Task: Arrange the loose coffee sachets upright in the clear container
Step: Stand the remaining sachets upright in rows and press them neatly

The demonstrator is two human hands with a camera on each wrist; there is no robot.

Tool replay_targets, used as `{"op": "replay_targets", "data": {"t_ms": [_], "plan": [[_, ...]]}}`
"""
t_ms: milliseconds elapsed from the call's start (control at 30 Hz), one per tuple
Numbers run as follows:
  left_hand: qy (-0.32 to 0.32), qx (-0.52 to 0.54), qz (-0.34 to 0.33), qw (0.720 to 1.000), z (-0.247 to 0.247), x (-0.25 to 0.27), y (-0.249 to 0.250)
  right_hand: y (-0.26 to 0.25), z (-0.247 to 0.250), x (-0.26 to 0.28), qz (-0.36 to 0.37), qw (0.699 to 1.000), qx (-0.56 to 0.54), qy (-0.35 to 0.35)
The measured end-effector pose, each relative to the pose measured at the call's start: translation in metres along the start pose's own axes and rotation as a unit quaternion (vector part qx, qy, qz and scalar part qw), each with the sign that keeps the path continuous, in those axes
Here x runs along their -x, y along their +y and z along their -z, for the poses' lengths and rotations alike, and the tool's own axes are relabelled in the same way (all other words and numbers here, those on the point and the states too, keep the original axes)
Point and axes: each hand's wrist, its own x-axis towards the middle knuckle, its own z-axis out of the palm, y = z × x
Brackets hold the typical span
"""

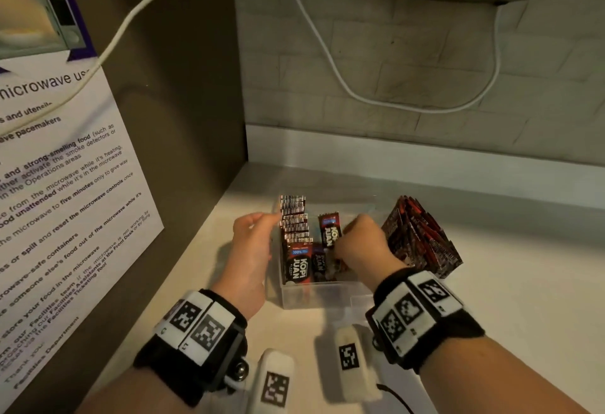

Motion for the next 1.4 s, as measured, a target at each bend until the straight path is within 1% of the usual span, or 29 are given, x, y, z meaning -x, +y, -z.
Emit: {"op": "replay_targets", "data": {"t_ms": [67,167,267,367,433,567,733,900,967,1033,1100,1167,1267,1400], "plan": [[-0.005,-0.005,0.017,1.000,-0.001,0.001,-0.008,0.000,-0.005,-0.004,-0.009,0.997,0.064,-0.039],[-0.011,-0.009,0.035,0.999,-0.001,0.003,-0.016,-0.003,-0.009,-0.007,-0.006,0.988,0.120,-0.098],[-0.037,-0.010,0.041,0.998,0.000,0.004,-0.020,-0.007,-0.009,-0.003,-0.008,0.977,0.182,-0.110],[-0.093,-0.088,0.033,0.991,0.001,0.001,-0.027,-0.008,-0.011,-0.003,0.000,0.970,0.204,-0.134],[-0.102,-0.121,0.027,0.987,-0.001,0.000,-0.031,-0.010,-0.012,-0.002,0.007,0.968,0.202,-0.150],[-0.100,-0.140,0.006,0.985,-0.003,-0.003,-0.035,-0.014,-0.014,0.003,0.037,0.961,0.233,-0.143],[-0.105,-0.155,0.005,0.982,-0.001,-0.007,-0.038,-0.017,-0.014,0.008,0.075,0.946,0.278,-0.148],[-0.109,-0.187,0.005,0.976,0.001,-0.006,-0.036,-0.016,-0.011,0.004,0.070,0.939,0.300,-0.153],[-0.112,-0.189,0.008,0.975,0.000,-0.006,-0.036,-0.014,-0.010,0.002,0.065,0.947,0.280,-0.146],[-0.114,-0.191,0.006,0.975,-0.002,-0.005,-0.035,-0.012,-0.007,0.004,0.053,0.960,0.245,-0.124],[-0.116,-0.188,-0.001,0.975,-0.004,-0.005,-0.035,-0.009,-0.004,0.003,0.036,0.979,0.181,-0.090],[-0.120,-0.182,-0.003,0.976,-0.004,-0.005,-0.035,-0.006,-0.003,0.001,0.039,0.994,0.079,-0.068],[-0.121,-0.181,0.000,0.976,-0.005,-0.004,-0.035,-0.010,-0.004,-0.001,0.036,0.998,-0.031,-0.037],[-0.119,-0.184,0.011,0.976,-0.005,-0.001,-0.032,-0.016,-0.012,-0.008,0.019,0.995,-0.093,-0.029]]}}
